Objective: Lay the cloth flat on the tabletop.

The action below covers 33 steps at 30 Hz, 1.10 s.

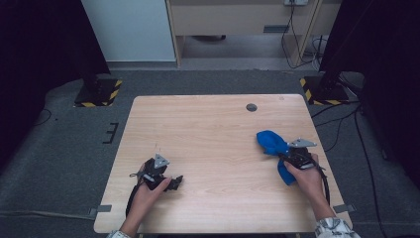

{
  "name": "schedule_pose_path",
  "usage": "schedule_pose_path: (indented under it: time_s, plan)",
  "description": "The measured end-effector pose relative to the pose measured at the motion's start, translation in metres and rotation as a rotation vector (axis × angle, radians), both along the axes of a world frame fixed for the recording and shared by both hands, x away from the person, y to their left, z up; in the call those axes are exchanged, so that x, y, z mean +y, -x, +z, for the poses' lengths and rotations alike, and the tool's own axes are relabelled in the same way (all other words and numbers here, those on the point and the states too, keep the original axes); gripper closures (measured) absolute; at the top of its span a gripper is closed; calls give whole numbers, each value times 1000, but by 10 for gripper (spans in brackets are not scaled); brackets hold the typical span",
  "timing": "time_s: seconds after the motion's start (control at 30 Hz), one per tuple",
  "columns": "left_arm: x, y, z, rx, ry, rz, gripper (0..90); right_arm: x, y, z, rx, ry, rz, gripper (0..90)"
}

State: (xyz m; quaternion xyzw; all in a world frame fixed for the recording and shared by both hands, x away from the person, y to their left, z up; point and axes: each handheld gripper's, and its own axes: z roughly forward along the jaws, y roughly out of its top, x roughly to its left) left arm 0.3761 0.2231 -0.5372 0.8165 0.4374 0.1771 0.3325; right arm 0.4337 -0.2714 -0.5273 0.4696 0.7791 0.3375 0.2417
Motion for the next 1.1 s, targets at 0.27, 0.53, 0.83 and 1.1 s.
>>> schedule_pose_path:
  time_s: [0.27, 0.53, 0.83, 1.1]
  plan:
    - [0, 0, 0, 0, 0, 0, 0, 20, 12, 32, -61, -91, 94, 690]
    - [0, 0, 0, -1, 0, 1, 0, 59, 24, 68, -88, -188, 198, 691]
    - [0, 1, 0, 0, -3, -1, 0, 141, 32, 88, -47, -225, 383, 684]
    - [-1, 2, 0, 2, -1, 0, 0, 193, 15, 49, 59, -109, 406, 675]
